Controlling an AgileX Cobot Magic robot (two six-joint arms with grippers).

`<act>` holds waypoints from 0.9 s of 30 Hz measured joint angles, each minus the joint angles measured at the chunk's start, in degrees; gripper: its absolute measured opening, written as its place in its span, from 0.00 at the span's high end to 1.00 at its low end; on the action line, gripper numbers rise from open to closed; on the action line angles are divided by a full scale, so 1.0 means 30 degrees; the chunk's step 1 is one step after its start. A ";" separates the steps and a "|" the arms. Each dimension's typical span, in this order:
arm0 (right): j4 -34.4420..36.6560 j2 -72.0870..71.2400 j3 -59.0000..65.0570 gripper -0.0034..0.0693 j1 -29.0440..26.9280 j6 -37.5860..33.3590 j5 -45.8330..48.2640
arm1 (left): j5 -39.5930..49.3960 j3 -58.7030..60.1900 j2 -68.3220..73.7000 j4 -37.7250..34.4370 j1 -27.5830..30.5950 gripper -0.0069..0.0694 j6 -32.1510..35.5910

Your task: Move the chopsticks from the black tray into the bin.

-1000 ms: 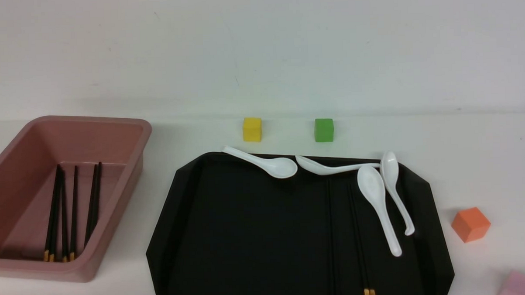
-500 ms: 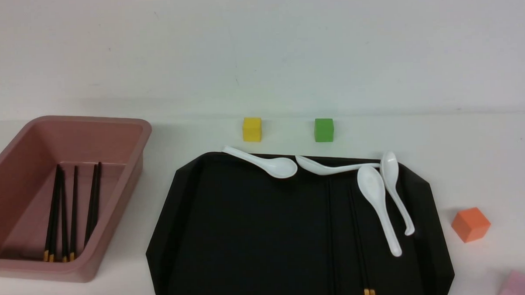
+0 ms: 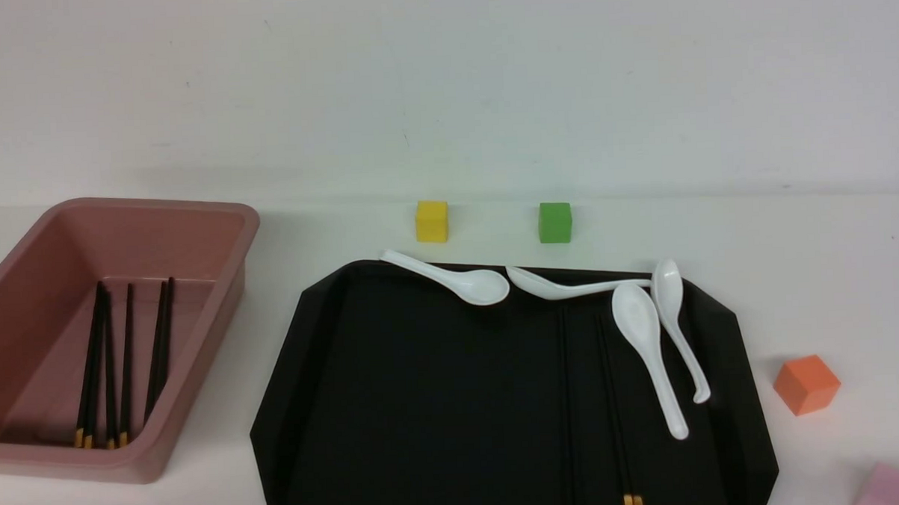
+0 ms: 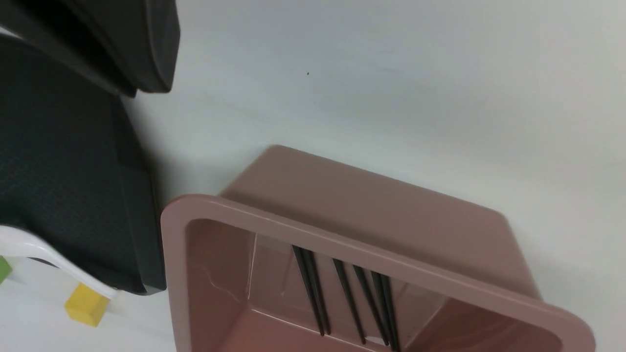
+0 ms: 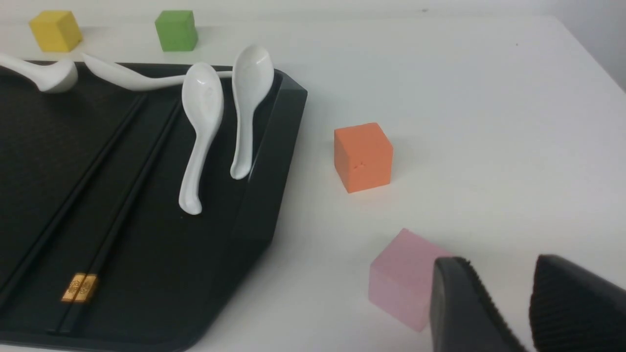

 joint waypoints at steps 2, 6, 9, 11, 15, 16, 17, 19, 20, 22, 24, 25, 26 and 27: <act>0.0000 0.0000 0.0000 0.62 0.0000 0.0000 0.0000 | 0.0000 0.0000 0.0000 0.0000 0.0000 0.86 0.0000; 0.0000 0.0000 0.0000 0.62 0.0000 0.0000 0.0000 | 0.0013 0.0000 0.0000 0.0014 0.0000 0.86 0.0000; -0.0006 0.0000 0.0000 0.62 0.0000 0.0000 0.0000 | 0.0013 0.0000 0.0000 0.0014 0.0000 0.86 0.0000; -0.0006 0.0000 0.0000 0.62 0.0000 0.0000 0.0000 | 0.0038 0.0000 0.0000 0.0021 0.0000 0.85 0.0000; -0.0006 0.0000 0.0000 0.62 0.0000 0.0000 0.0000 | 0.0038 0.0000 0.0000 0.0021 0.0000 0.84 0.0000; -0.0006 0.0000 0.0000 0.62 0.0000 0.0000 0.0000 | 0.0038 0.0000 0.0000 0.0021 0.0000 0.84 0.0000; -0.0006 0.0000 0.0000 0.62 0.0000 0.0000 0.0000 | 0.0038 0.0000 0.0000 0.0021 0.0000 0.84 0.0000; -0.0006 0.0000 0.0000 0.62 0.0000 0.0000 0.0000 | 0.0045 0.0000 0.0000 0.0036 0.0000 0.83 0.0000; -0.0006 0.0000 0.0000 0.62 0.0000 0.0000 0.0000 | 0.0045 0.0000 0.0000 0.0036 0.0000 0.83 0.0000; -0.0006 0.0000 0.0000 0.62 0.0000 0.0000 0.0000 | 0.0045 0.0000 0.0000 0.0036 0.0000 0.83 0.0000; -0.0006 0.0000 0.0000 0.62 0.0000 0.0000 0.0000 | 0.0045 0.0000 0.0000 0.0036 0.0000 0.83 0.0000; -0.0006 0.0000 0.0000 0.62 0.0000 0.0000 0.0000 | 0.0045 0.0000 0.0000 0.0036 0.0000 0.83 0.0000; -0.0006 0.0000 0.0000 0.62 0.0000 0.0000 0.0000 | 0.0045 0.0000 0.0000 0.0036 0.0000 0.83 0.0000; -0.0006 0.0000 0.0000 0.62 0.0000 0.0000 0.0000 | 0.0045 0.0000 0.0000 0.0036 0.0000 0.82 0.0000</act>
